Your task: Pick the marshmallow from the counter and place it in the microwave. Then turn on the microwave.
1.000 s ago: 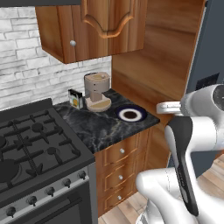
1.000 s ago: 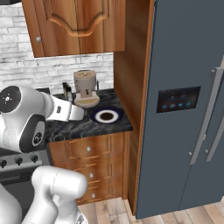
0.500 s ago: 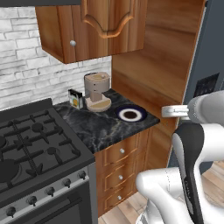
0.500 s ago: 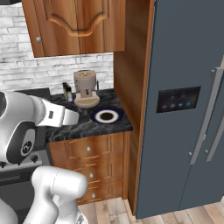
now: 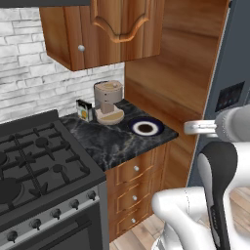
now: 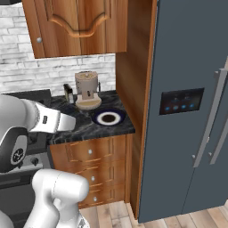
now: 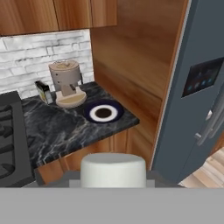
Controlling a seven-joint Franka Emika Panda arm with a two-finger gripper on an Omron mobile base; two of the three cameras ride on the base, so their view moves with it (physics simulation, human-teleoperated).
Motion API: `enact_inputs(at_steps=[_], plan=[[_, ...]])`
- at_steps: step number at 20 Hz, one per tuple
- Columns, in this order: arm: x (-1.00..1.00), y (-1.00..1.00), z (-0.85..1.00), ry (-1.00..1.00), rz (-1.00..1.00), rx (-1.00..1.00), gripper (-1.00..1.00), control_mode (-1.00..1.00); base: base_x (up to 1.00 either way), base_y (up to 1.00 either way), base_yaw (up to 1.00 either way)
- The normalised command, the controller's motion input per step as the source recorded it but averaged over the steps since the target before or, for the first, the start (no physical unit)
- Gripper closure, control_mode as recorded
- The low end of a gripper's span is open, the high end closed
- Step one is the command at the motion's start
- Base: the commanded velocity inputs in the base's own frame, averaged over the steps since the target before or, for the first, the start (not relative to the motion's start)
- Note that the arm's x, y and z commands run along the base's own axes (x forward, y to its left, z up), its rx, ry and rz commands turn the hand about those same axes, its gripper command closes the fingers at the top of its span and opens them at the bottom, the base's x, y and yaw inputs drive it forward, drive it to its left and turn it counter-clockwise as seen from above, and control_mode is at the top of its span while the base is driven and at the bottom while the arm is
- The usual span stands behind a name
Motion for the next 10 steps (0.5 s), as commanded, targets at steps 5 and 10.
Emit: enact_inputs(at_steps=[5,10], plan=[[-0.19,0.06,0.0,0.0,0.0,-0.01,1.0,1.0,-0.04,0.01,0.0],[0.0,0.0,0.0,0.0,0.0,0.0,1.0,1.0,-0.18,0.01,0.0]])
